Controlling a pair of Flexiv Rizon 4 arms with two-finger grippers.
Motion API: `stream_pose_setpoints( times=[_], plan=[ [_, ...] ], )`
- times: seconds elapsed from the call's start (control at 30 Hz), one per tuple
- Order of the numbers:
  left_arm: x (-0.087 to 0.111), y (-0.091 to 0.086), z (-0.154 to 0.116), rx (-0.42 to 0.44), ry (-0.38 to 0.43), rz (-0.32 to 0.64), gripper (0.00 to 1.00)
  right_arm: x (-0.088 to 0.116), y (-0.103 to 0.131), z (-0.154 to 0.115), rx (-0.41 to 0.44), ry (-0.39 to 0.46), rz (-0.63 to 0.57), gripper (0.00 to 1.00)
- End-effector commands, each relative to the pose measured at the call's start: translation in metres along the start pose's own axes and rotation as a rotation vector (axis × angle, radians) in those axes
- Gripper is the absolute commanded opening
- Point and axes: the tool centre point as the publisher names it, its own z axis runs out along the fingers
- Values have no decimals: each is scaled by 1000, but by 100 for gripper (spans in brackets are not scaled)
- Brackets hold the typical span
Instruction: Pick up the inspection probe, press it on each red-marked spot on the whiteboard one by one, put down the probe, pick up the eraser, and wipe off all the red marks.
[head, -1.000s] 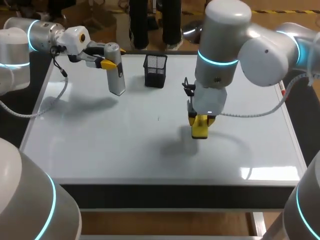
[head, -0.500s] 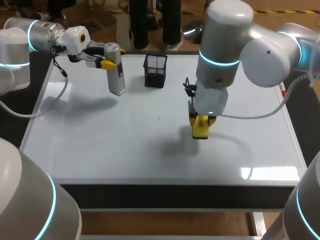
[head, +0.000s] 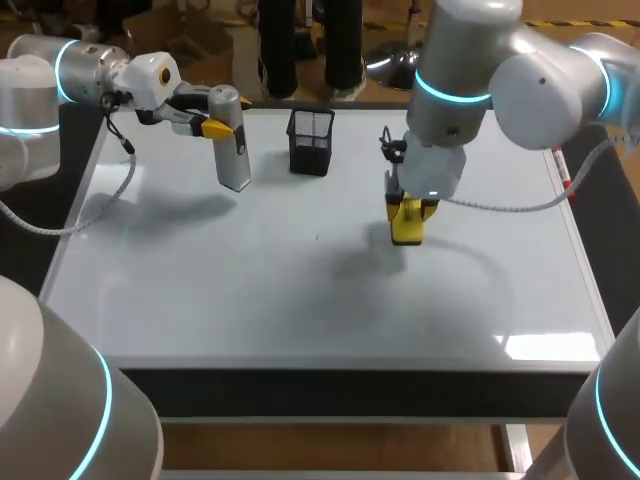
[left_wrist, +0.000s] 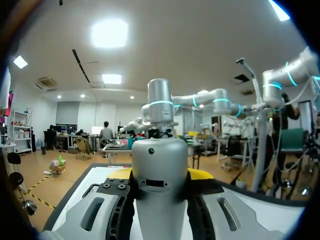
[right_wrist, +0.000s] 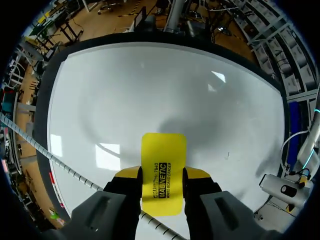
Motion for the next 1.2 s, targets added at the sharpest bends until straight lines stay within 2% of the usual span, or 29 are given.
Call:
stream_pose_setpoints(
  times=[0.03,0.1,0.17,0.7,1.2],
  plan=[
    [0,-2,0,-3,1,-1,0,1,-29,3,-39,18,-8,0],
    [0,-2,0,-3,1,-1,0,3,-38,3,-43,20,-16,0],
    [0,-2,0,-3,1,-1,0,4,-49,2,-41,-13,-28,0],
    [0,-2,0,-3,1,-1,0,5,-132,19,-83,-11,-46,0],
    [0,-2,0,-3,1,-1,0,4,-169,26,-96,-2,-40,0]
  ],
)
